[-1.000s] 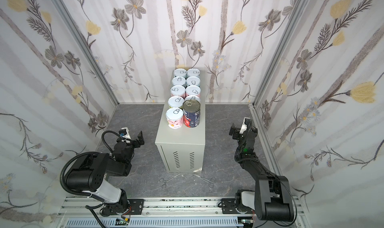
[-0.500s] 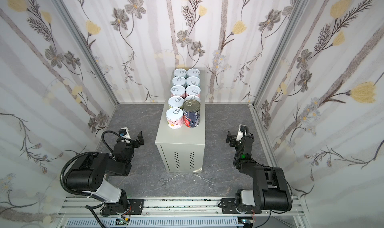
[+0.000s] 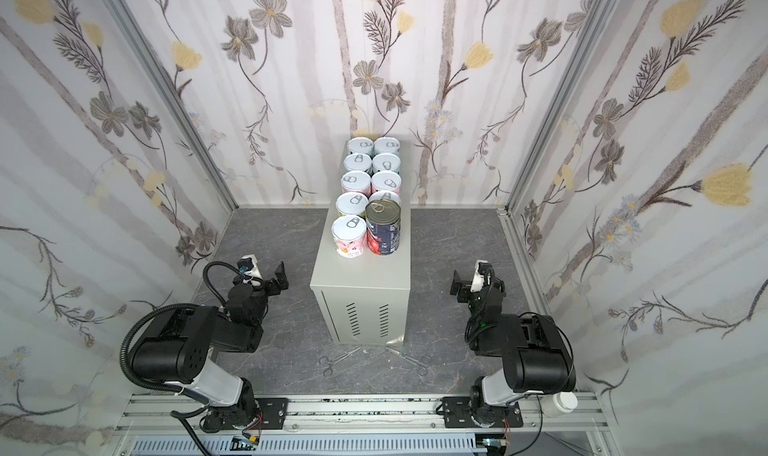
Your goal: Place and organize the canned foods onto the counter
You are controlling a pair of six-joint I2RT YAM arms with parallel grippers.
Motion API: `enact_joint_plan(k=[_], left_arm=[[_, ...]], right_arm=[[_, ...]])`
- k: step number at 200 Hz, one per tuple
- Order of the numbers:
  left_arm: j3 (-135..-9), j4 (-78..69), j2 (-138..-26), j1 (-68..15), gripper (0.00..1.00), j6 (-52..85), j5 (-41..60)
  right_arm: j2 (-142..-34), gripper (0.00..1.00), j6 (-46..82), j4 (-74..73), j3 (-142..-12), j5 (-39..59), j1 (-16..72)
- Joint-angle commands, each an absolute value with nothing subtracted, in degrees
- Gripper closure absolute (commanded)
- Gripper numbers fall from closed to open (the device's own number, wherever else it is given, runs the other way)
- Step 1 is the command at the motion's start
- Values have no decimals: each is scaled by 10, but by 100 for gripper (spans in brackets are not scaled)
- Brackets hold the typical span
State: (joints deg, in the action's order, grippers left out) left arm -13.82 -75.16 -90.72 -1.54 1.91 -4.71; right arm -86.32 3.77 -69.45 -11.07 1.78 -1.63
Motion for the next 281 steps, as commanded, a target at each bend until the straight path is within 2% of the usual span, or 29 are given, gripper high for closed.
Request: enact_joint_plan(k=[1,281], left_arm=[[-141,-760,-908,-15,0,25,-51],[-141,-759,-908,-15,0,25,-50]], right_arm=[[-865,0,33,-764,-110,22,-17],[-867,0,27,-751,-117,8,-11]])
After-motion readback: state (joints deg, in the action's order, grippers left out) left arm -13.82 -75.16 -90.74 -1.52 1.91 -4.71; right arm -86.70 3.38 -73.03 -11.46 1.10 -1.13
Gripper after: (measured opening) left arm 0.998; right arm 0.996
